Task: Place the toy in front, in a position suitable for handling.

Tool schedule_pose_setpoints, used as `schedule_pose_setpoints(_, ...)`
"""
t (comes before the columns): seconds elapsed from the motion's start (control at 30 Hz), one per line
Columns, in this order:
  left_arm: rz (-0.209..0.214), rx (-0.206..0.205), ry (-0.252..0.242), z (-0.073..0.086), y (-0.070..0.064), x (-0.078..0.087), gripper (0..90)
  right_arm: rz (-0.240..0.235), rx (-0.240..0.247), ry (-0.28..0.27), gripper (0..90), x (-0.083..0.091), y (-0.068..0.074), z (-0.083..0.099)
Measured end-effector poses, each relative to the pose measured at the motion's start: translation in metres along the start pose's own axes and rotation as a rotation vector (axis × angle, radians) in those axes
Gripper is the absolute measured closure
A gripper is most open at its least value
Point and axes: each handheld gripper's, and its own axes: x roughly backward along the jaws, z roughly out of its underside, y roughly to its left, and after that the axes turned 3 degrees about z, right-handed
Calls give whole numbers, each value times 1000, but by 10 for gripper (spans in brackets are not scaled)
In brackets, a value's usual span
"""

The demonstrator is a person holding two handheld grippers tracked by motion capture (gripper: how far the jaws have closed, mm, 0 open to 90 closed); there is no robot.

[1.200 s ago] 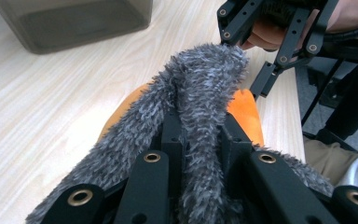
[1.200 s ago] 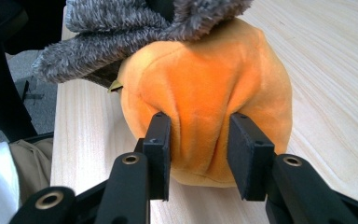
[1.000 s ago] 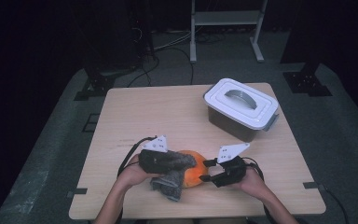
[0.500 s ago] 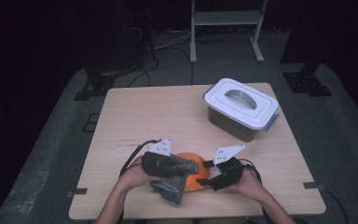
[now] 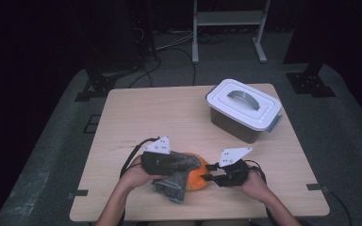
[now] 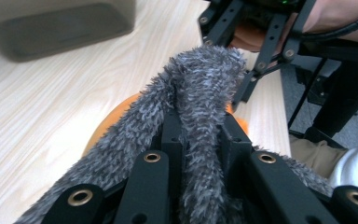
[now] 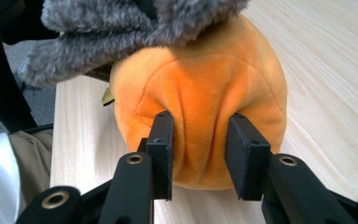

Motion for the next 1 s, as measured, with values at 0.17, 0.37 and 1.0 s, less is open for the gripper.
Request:
schedule_pose_setpoints(0.17, -23, 19, 12, 5, 5, 6, 757, -17, -16, 3, 605, 0, -3, 2)
schedule_pose_setpoints(0.37, 68, 34, 23, 13, 4, -8, 760, -61, -98, -5, 305, 2, -12, 0)
schedule_pose_setpoints(1.0, 77, 8, -9, 12, -1, -10, 758, 13, 23, 63, 503, 0, 1, 2)
